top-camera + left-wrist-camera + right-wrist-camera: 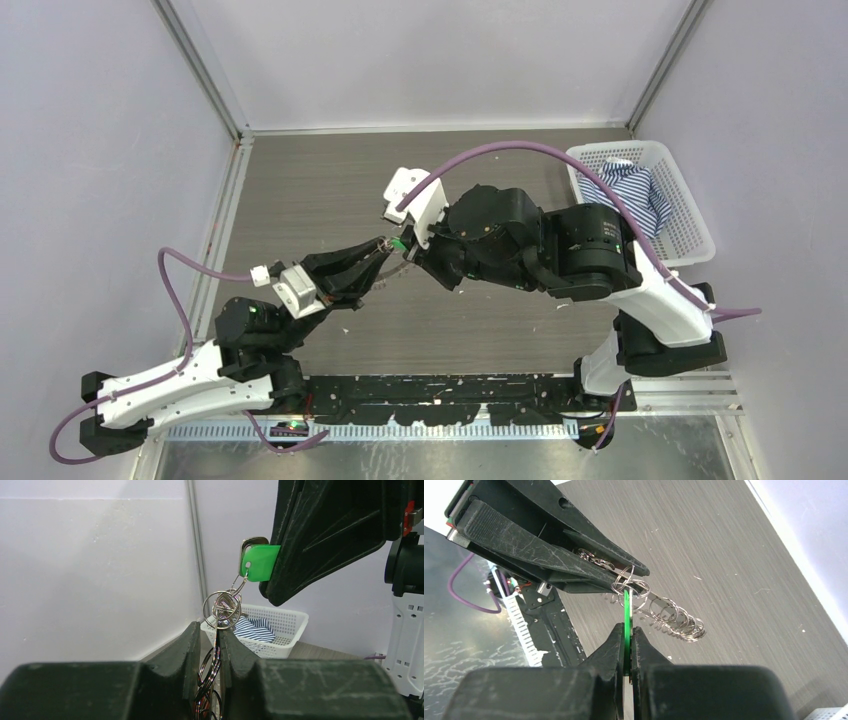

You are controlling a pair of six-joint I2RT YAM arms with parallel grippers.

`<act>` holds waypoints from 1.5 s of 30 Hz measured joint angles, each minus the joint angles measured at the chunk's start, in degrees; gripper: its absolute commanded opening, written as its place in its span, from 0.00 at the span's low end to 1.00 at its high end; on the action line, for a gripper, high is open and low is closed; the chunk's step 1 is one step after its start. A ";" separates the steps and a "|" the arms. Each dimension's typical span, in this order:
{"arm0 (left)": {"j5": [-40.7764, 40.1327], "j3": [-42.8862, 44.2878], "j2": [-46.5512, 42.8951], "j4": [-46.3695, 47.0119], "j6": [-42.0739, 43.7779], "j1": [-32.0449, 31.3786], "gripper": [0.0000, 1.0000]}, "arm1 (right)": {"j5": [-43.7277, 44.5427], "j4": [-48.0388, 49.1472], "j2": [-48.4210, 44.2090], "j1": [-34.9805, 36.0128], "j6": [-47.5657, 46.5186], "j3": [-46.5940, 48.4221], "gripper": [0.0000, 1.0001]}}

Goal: Remove the keys from the keyring

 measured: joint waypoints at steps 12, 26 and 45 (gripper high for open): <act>2.54 -0.50 -0.94 -1.03 1.99 0.35 0.00 | -2.38 0.20 -0.04 -1.88 2.03 -0.37 0.01; 5.90 -0.48 -0.70 -4.07 4.00 0.74 0.00 | -9.92 1.38 -0.39 -7.10 4.76 -2.10 0.01; 4.63 6.49 2.93 -21.86 0.74 0.74 0.64 | -12.44 6.95 -5.70 -9.49 4.96 -11.08 0.01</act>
